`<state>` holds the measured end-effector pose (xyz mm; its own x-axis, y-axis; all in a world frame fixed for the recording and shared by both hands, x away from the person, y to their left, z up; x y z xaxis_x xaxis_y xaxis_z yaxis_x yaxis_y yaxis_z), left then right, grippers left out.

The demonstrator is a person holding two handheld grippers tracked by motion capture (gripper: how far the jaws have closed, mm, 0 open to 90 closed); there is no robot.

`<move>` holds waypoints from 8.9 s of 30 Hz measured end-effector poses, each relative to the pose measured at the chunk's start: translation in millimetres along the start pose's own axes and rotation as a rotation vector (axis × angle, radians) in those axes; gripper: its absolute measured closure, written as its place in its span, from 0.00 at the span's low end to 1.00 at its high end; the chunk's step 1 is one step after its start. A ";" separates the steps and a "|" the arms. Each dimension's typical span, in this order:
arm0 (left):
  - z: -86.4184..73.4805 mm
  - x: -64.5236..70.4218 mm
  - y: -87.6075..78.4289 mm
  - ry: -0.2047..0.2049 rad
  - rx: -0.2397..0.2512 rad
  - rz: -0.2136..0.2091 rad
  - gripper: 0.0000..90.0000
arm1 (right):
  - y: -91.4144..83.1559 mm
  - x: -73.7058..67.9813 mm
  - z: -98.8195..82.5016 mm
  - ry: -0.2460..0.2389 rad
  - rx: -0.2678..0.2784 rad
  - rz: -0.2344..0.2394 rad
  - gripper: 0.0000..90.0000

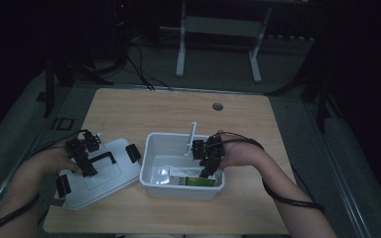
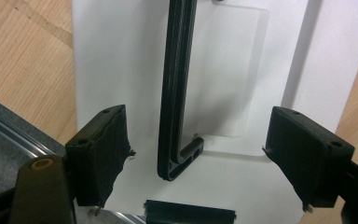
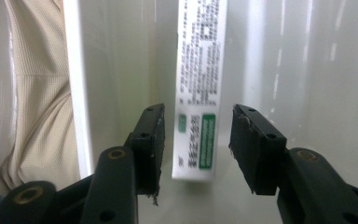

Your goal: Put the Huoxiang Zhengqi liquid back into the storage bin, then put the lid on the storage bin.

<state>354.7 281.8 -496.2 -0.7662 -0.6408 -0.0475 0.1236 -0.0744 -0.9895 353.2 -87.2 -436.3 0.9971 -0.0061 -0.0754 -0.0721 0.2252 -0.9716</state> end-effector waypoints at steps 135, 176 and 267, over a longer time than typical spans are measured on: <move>37.8 34.5 -123.4 0.298 0.077 0.016 0.93 | 32.5 19.4 -165.2 0.237 0.066 -0.115 0.20; 149.5 95.3 -120.2 0.493 0.114 -0.013 0.93 | 32.2 17.3 -169.9 0.239 0.074 -0.118 0.19; 167.9 98.4 -74.0 0.372 0.258 -0.073 0.08 | 34.6 16.7 -180.4 0.268 0.111 -0.128 0.17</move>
<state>376.0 95.9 -404.8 -0.9473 -0.3123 -0.0715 0.1779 -0.3271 -0.9281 363.3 -255.3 -511.6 0.9552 -0.2949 -0.0246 0.0717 0.3112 -0.9476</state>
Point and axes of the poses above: each handheld gripper's, and its own axes: y roughly forward along the jaws, z roughly out of its top, x roughly to its right, the point moved 3 cm from there along y, roughly forward along the jaws, and after that the axes turned 6 degrees about x, right-handed, at the moved point
